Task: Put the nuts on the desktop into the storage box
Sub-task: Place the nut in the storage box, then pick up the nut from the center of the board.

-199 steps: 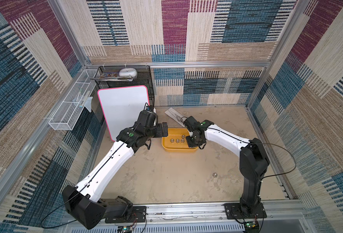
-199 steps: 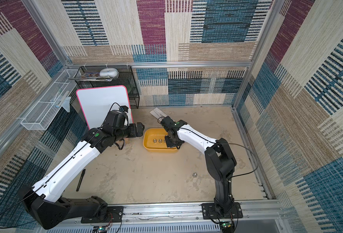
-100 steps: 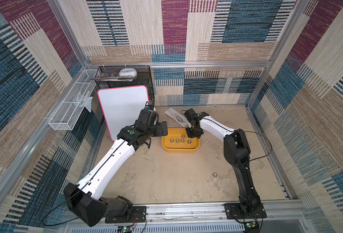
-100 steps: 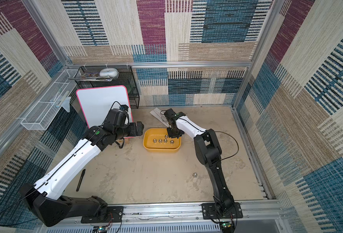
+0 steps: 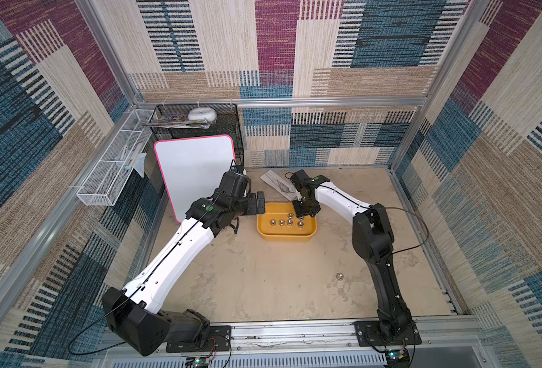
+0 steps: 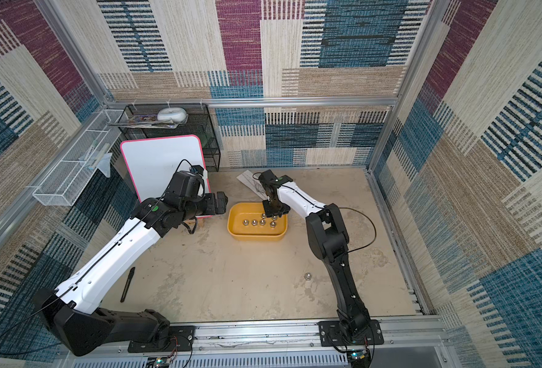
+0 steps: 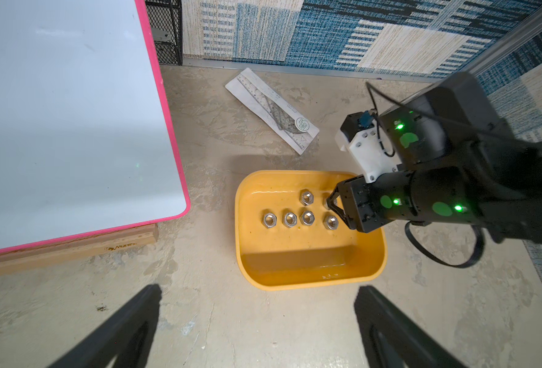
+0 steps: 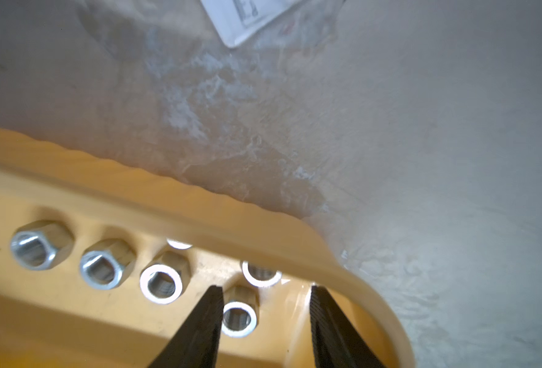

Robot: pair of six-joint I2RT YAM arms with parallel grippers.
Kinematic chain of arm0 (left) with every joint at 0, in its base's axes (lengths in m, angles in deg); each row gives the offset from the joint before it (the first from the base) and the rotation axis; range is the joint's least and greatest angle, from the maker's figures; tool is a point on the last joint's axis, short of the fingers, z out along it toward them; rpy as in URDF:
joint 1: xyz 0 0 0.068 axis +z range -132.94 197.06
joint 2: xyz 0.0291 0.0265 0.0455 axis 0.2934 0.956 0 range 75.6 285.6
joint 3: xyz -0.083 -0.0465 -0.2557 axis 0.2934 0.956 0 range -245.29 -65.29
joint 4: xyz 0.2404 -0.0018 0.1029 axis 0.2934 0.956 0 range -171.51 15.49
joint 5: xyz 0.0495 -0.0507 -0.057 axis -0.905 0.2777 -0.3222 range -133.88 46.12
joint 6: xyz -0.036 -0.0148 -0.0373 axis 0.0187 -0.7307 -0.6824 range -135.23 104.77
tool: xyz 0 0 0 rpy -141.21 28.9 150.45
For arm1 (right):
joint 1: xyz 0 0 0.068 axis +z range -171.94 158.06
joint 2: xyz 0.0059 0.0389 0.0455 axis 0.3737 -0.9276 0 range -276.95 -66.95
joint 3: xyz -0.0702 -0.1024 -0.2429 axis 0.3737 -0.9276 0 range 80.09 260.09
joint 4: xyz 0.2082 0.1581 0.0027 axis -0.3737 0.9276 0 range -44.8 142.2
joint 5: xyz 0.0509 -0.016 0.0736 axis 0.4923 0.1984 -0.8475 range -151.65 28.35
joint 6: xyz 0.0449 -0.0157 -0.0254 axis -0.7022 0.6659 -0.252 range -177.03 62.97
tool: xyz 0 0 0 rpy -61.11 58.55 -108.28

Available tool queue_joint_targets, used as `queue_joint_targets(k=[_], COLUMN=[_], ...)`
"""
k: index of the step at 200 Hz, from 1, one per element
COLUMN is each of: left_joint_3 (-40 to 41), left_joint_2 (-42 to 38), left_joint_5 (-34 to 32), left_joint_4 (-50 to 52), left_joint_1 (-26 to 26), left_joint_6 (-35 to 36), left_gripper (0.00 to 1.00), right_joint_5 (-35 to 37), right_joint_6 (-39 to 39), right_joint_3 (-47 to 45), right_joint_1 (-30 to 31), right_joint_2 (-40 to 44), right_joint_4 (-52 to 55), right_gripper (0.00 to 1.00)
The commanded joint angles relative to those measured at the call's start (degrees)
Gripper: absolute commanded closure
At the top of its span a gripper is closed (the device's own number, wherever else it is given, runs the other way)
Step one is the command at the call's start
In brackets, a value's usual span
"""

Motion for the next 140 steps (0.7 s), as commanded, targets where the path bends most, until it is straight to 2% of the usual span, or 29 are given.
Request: queue_joint_targets(k=[1,37,92,140], left_joint_3=[0.6,1.7,3.1,3.0], left_joint_2=[-0.4,-0.4,-0.2,0.7], left_joint_5=[-0.2,0.5,-1.6,-1.7], left_joint_4=[-0.2,-1.2,-2.4,-3.4], left_joint_1=[0.0,0.0,0.0,0.0], left_joint_6=[-0.1,-0.8,-0.5,0.3], left_gripper=[0.00,0.00,0.01,0.01], right_joint_5=[0.2,0.8,0.8,0.5], right_joint_6=[-1.4,-3.3,-8.6,-14.3], right_joint_3=[-0.2,-8.7,-30.2,-46.5], right_joint_1=[0.1,0.1,0.2,0.9], right_joint_2=[3.3,12.4,28.2,38.4], right_joint_4=[1.7,1.3,-0.9,-2.3], right_gripper=[0.50,0.50,0.50,0.50])
